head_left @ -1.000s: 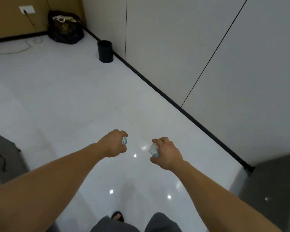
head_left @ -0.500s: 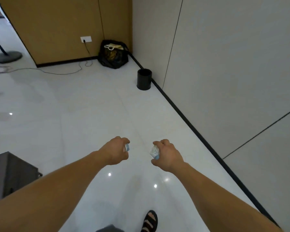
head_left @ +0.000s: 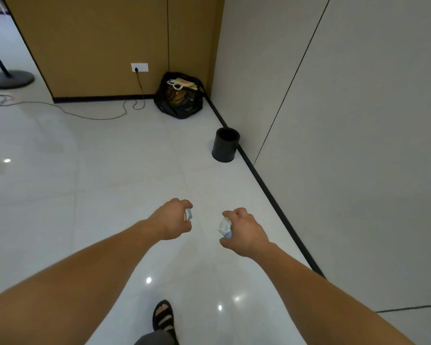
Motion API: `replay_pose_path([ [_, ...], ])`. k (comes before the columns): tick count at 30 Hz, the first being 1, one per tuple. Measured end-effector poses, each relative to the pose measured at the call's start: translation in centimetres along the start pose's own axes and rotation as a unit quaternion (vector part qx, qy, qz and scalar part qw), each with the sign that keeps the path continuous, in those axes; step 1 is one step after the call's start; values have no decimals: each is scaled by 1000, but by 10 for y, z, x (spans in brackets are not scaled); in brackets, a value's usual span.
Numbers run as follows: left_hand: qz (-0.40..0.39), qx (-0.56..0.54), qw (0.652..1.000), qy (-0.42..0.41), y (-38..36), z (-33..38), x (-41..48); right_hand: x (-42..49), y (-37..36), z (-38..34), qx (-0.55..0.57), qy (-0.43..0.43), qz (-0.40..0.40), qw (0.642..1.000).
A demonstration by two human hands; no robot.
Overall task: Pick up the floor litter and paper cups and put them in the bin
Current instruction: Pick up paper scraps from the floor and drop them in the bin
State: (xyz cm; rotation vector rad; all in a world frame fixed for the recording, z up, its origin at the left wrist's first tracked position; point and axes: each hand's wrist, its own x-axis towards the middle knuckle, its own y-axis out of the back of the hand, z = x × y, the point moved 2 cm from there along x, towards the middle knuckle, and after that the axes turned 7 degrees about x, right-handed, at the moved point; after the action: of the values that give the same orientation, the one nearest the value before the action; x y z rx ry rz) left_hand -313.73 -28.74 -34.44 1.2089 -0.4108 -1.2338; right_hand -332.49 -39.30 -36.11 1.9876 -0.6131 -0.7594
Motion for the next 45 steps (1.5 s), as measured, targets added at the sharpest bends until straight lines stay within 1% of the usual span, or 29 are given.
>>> replay_pose_path([
  [4, 3, 14, 1000, -23, 53, -10, 77, 81, 34, -9, 6, -11, 30, 999],
  [12, -8, 26, 999, -34, 116, -15, 231, 240, 80, -3, 14, -15, 25, 999],
  [18, -9, 41, 999, -8, 173, -17, 359, 387, 128, 17, 36, -8, 26, 999],
  [23, 2, 40, 999, 10, 221, -21, 452, 487, 173, 23, 39, 8, 13, 999],
  [25, -6, 29, 1000, 6, 232, -19, 486, 520, 188, 29, 35, 5, 7, 999],
  [30, -31, 22, 999, -16, 256, -14, 589, 604, 217, 50, 33, -23, -2, 999],
  [36, -47, 18, 995, -85, 301, -1, 743, 712, 264, 81, 25, -86, 16, 996],
  [38, -62, 16, 993, -100, 312, 3, 786, 743, 278, 90, 17, -109, 15, 994],
  [42, -94, 40, 987, -123, 326, 15, 861, 800, 296, 107, 46, -134, 33, 989],
  [45, -126, 49, 982, -131, 323, 28, 911, 838, 299, 127, 58, -153, 19, 986],
])
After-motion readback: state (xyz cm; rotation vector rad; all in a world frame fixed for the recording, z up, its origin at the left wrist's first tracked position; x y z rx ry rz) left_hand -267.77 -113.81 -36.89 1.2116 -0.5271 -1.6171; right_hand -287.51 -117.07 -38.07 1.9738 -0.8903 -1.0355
